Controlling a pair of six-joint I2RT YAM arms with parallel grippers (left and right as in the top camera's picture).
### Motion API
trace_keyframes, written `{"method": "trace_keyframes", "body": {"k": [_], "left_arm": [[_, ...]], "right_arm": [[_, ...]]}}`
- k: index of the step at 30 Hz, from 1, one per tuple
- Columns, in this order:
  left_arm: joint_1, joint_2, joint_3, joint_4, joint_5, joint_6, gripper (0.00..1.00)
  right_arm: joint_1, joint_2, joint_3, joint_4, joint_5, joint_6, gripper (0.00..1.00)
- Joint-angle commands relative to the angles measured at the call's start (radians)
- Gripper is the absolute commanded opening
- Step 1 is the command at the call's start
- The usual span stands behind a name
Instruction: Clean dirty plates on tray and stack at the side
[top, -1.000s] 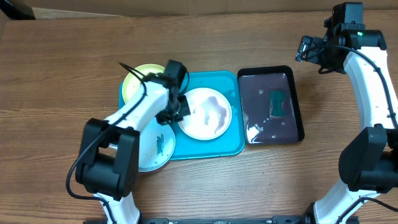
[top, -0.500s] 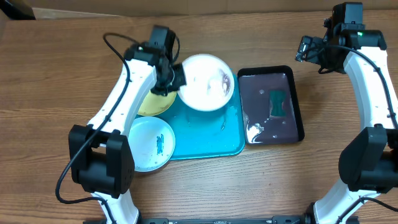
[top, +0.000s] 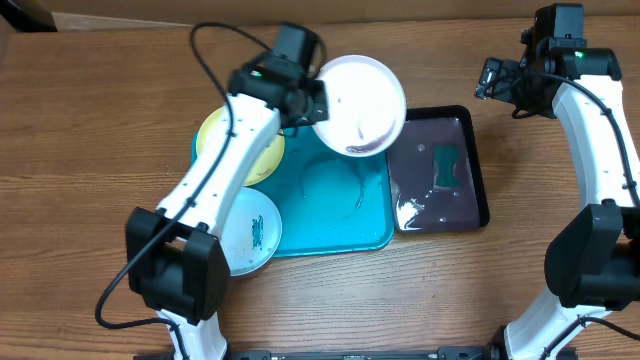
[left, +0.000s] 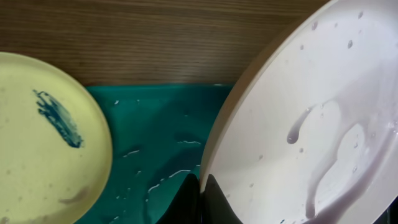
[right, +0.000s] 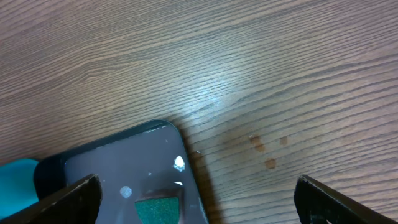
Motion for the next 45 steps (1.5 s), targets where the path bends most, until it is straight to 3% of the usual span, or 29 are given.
{"method": "trace_keyframes", "body": {"k": [1, 11, 20, 33, 45], "left_arm": [[-0.06, 0.007, 0.026, 0.025, -0.092, -0.012, 0.04], [-0.225, 0.007, 0.025, 0.085, -0.332, -0.005, 0.04], [-0.366, 0.007, 0.025, 0.104, -0.665, 0.041, 0.04], [-0.526, 0.007, 0.025, 0.173, -0.934, 0.249, 0.04], [-0.594, 0.007, 0.025, 0.179, -1.048, 0.286, 0.04]], "right_arm": [[0.002, -0.016, 0.018, 0.006, 0.002, 0.003, 1.0], [0.002, -0.016, 0.018, 0.006, 0.002, 0.003, 1.0], [0.002, -0.016, 0.018, 0.006, 0.002, 0.003, 1.0], [0.002, -0.016, 0.018, 0.006, 0.002, 0.003, 1.0], [0.002, -0.016, 0.018, 0.006, 0.002, 0.002, 1.0]]}}
